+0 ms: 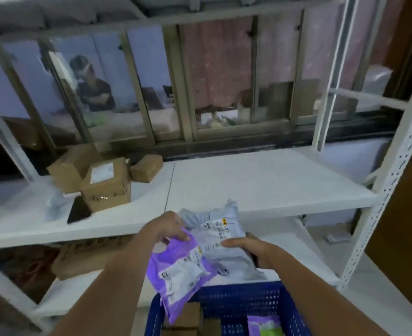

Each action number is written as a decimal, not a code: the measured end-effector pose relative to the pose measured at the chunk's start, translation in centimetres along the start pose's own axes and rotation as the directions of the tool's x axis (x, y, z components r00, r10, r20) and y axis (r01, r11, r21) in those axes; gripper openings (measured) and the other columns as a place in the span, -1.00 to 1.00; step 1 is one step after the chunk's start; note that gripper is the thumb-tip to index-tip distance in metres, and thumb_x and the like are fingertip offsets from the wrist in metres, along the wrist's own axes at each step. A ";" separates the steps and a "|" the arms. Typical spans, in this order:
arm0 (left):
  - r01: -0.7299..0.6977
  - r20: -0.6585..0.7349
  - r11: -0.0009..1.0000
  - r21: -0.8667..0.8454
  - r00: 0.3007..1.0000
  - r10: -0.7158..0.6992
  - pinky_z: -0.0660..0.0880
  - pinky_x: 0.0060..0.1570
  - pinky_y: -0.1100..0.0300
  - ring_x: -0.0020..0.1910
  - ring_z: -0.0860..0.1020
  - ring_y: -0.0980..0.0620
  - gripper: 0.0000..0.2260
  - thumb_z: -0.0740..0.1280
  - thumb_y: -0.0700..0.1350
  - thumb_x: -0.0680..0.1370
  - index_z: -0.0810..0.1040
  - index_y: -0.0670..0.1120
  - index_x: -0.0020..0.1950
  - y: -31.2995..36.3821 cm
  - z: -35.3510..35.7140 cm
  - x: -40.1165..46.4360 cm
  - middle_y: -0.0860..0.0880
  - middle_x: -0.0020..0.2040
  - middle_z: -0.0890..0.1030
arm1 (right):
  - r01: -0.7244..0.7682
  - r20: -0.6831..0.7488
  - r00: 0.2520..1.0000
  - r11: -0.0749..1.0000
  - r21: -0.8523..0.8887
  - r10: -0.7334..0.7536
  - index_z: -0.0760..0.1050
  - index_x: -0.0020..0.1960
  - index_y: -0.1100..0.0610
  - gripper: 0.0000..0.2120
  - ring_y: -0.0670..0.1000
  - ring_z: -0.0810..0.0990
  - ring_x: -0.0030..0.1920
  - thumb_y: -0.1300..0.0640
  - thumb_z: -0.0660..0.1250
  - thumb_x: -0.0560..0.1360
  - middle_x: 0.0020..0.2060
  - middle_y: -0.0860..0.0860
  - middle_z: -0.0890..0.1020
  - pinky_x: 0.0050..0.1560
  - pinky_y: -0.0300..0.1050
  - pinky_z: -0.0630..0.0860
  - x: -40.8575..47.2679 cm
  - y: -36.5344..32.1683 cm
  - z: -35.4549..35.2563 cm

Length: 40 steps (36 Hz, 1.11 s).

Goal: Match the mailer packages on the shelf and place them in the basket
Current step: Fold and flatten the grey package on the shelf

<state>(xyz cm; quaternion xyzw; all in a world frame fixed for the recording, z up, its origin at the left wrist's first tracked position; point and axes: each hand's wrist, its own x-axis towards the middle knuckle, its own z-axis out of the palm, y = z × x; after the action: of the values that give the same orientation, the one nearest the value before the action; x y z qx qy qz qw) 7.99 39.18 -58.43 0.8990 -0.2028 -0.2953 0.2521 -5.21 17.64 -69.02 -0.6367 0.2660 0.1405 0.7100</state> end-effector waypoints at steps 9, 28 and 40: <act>-0.011 0.048 1.000 0.028 0.999 0.010 0.50 -0.16 0.07 -0.27 0.52 -0.03 -0.85 0.55 -0.24 0.36 0.62 -0.16 -0.15 17.0 -18.7 -10.6 -0.10 -0.27 0.57 | 0.046 0.104 0.994 0.994 -0.100 -0.035 0.49 0.33 0.14 -0.26 0.16 0.59 0.22 -0.05 0.64 0.23 0.18 0.12 0.64 0.34 0.10 0.44 -17.7 -24.2 -0.1; 0.020 0.128 0.981 0.191 0.991 -0.045 0.47 0.23 -0.05 0.06 0.57 -0.16 -0.89 0.42 -0.28 0.48 0.58 -0.24 -0.02 43.3 -43.6 -31.2 -0.13 -0.10 0.68 | 0.124 0.074 0.992 0.939 -0.322 -0.106 0.51 0.29 0.15 -0.37 0.09 0.59 0.22 -0.14 0.53 0.34 0.18 0.09 0.64 0.32 0.01 0.44 -41.5 -56.8 -1.6; -0.231 -0.556 0.964 0.134 0.788 0.266 0.47 -0.20 0.13 -0.26 0.50 -0.08 -0.72 0.55 -0.14 0.38 0.58 -0.33 -0.16 48.4 -47.0 -25.4 -0.16 -0.26 0.52 | 0.442 -0.386 0.831 0.897 0.017 -0.402 0.46 0.26 0.10 -0.15 0.15 0.59 0.08 -0.37 0.51 0.13 0.17 0.11 0.58 0.05 -0.05 0.52 -37.4 -61.9 -4.8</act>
<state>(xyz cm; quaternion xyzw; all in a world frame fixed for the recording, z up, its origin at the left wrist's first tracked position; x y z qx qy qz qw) 8.46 29.63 13.04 0.9183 -0.2433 0.0281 0.3110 -3.49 8.86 2.88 -0.6561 0.2557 -0.1574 0.6923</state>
